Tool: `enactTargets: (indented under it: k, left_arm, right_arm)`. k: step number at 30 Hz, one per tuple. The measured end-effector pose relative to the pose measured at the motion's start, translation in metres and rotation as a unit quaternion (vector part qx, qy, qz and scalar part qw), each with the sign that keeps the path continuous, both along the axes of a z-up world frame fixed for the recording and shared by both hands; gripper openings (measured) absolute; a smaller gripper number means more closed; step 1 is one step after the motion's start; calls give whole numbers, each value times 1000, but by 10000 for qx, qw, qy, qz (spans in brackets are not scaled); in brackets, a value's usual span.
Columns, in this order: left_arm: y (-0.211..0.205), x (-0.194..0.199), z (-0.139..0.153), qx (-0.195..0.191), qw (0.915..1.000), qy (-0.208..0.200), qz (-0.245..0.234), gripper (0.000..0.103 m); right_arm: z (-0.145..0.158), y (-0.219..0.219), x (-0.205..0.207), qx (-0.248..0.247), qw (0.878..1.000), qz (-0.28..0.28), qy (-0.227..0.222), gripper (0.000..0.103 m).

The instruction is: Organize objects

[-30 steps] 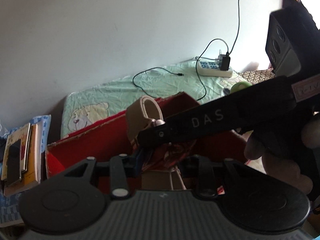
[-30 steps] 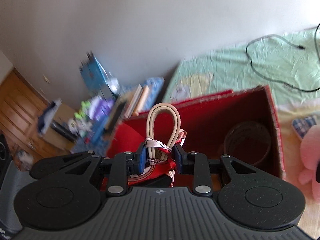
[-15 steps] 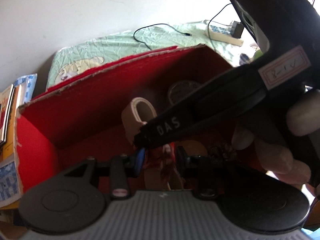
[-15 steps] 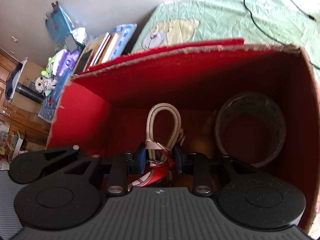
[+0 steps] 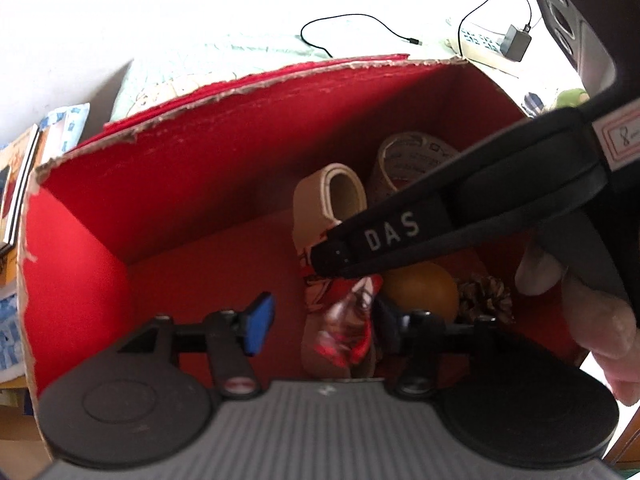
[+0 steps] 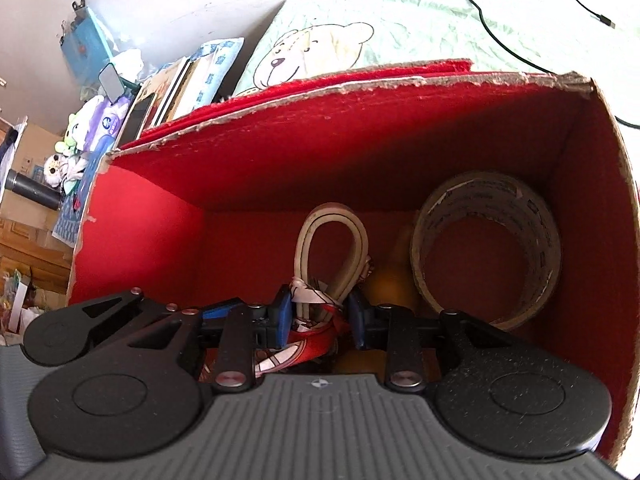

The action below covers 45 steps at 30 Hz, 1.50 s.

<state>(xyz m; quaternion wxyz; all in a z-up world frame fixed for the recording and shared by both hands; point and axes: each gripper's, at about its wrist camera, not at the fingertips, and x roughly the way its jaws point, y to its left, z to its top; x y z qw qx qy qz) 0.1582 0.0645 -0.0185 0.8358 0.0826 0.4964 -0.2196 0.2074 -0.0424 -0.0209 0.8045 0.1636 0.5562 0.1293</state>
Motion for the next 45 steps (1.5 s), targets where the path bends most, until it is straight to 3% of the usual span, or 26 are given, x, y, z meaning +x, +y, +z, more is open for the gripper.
enactTargets:
  k: [4,12,23,33,45]
  left_arm:
    - [-1,-2,2,44,9999,-102,-16,70]
    - [-6,-7,0,161,9996,-239,-65,71]
    - [-16,-18,-1,496,9961,-589,-425,72]
    - [-9,-13,1,279,9982,-453,-267,85]
    - [-8,-17,0,-78,9984,-386,-415,78]
  right_arm:
    - [-1,-5,-1,131,9999,-70,8,32]
    - [-3,-16,-5,516,9981,-335,-13,33]
    - [-4,-12,-2,646,9977,-225,-18,36]
    - [-5,-17,-3,785,9959,-446,-6,35]
    - [0,-29,-12,602,9921,-1031,-384,35]
